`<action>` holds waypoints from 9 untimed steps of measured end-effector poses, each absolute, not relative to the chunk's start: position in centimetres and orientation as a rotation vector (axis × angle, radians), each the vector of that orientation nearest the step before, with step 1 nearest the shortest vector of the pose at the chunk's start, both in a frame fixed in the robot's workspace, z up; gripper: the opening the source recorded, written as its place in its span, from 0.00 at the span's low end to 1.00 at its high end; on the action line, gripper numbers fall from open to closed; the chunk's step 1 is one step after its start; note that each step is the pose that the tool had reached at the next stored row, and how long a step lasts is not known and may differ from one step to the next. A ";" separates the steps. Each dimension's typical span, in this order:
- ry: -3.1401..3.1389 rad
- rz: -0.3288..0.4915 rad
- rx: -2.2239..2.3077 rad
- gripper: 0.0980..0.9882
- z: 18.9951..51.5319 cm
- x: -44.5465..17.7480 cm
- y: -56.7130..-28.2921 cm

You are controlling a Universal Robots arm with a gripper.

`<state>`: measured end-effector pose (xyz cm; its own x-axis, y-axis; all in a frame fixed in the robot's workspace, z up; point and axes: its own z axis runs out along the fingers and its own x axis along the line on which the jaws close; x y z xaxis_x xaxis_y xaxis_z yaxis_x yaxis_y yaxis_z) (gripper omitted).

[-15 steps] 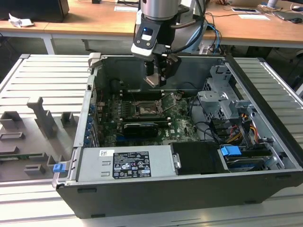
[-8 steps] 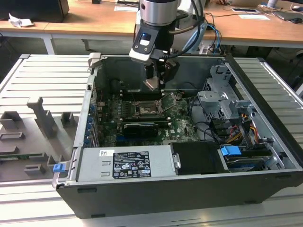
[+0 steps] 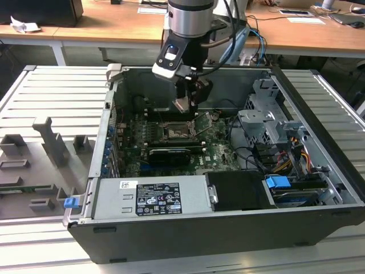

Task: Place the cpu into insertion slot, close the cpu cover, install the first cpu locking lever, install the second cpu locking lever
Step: 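Place the cpu into insertion slot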

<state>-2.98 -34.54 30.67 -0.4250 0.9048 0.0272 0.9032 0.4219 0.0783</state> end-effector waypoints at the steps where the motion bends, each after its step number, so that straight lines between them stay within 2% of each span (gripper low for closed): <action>1: 2.611 0.124 1.709 0.50 30.4 -3.0 -34.5; 9: 2.570 0.120 1.770 0.50 28.7 -3.6 -34.5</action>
<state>-3.62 -34.52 28.74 -0.3571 0.9337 0.0281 0.9322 0.3543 0.0741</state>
